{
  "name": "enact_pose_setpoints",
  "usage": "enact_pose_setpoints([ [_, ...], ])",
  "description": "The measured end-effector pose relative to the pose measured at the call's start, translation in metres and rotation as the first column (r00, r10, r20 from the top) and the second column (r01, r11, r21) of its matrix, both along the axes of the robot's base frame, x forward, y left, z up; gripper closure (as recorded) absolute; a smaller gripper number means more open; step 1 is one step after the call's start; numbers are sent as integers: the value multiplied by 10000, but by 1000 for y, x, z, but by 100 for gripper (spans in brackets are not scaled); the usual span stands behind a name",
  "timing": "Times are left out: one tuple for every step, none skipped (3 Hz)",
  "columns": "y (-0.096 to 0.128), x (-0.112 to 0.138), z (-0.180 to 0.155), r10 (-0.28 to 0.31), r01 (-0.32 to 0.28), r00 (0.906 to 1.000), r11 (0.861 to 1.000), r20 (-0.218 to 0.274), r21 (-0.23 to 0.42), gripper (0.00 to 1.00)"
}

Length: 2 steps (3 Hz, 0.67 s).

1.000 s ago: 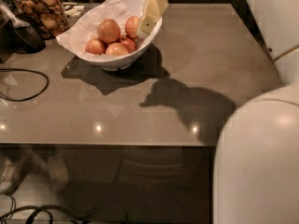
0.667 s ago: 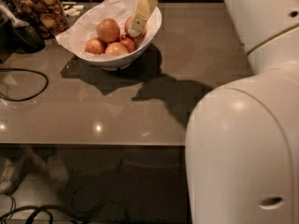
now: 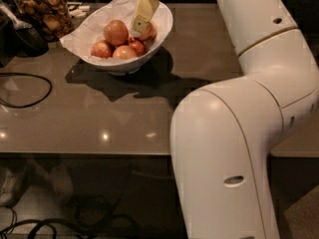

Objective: Pick apple from white bowl

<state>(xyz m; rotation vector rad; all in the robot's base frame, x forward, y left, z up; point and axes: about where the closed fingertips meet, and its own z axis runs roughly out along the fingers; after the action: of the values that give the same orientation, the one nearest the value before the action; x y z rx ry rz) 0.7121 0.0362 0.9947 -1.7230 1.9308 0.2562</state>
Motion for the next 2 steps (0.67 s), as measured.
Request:
enact_pose_setpoints([
  [7, 7, -6, -82, 83, 9998, 9999, -154, 98, 15],
  [13, 12, -12, -107, 112, 9995, 9998, -293, 156, 21],
])
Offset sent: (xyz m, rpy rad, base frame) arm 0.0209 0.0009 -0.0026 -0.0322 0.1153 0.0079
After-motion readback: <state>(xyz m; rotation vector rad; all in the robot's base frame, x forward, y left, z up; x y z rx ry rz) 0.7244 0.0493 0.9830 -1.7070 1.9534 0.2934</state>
